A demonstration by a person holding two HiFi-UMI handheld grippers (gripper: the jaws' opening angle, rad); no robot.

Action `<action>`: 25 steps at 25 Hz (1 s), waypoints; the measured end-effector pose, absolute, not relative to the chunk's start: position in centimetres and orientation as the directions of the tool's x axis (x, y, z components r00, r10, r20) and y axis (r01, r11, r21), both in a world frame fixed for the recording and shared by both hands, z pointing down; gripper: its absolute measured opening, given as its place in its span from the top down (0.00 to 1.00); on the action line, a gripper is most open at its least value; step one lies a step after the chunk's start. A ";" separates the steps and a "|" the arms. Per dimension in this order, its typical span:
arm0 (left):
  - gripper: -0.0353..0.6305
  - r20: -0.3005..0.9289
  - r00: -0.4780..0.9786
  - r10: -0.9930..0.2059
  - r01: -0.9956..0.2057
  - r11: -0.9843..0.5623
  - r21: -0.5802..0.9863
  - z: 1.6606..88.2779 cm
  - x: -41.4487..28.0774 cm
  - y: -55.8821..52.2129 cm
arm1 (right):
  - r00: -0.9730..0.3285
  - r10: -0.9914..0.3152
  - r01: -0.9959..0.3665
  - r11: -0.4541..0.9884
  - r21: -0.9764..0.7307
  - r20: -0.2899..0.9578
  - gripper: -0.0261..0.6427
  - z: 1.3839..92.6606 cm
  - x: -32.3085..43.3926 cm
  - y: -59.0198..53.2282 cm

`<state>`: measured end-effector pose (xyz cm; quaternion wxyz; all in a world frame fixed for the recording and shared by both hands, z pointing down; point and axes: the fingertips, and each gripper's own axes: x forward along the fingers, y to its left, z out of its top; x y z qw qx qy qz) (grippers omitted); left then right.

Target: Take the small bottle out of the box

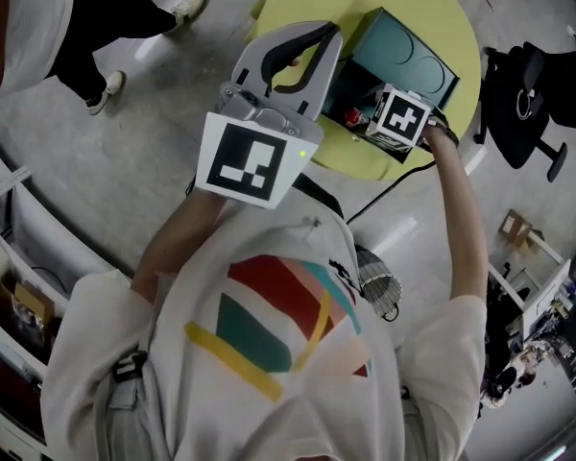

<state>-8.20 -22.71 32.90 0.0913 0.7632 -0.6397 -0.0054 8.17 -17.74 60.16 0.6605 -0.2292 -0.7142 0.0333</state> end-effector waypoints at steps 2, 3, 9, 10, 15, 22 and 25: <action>0.92 0.115 0.177 -0.978 -0.976 -0.159 0.151 33.2 -8.4 -22.7 | -0.021 0.384 0.268 0.892 -0.365 0.923 0.61 60.3 8.1 -17.8; 0.92 0.117 0.175 -0.978 -0.976 -0.157 0.153 33.2 -8.5 -22.6 | -0.020 0.387 0.261 0.892 -0.369 0.922 0.61 60.4 8.2 -17.7; 0.92 0.117 0.162 -0.980 -0.977 -0.143 0.157 33.3 -8.8 -22.4 | 0.006 0.351 0.272 0.900 -0.340 0.936 0.65 61.2 8.3 -17.7; 0.92 0.119 0.160 -0.980 -0.977 -0.141 0.159 33.4 -8.9 -22.4 | 0.008 0.345 0.275 0.902 -0.334 0.939 0.66 61.4 8.3 -17.7; 0.92 0.123 0.154 -0.980 -0.977 -0.132 0.170 33.7 -9.2 -22.2 | 0.016 0.303 0.280 0.914 -0.295 0.953 0.66 61.8 8.2 -18.0; 0.92 0.129 0.157 -0.979 -0.976 -0.133 0.173 33.9 -8.9 -22.0 | 0.042 0.283 0.304 0.910 -0.282 0.958 0.66 61.8 8.1 -17.7; 0.92 0.129 0.160 -0.979 -0.975 -0.136 0.178 34.0 -8.7 -21.9 | 0.062 0.269 0.296 0.915 -0.275 0.961 0.66 61.9 8.3 -17.8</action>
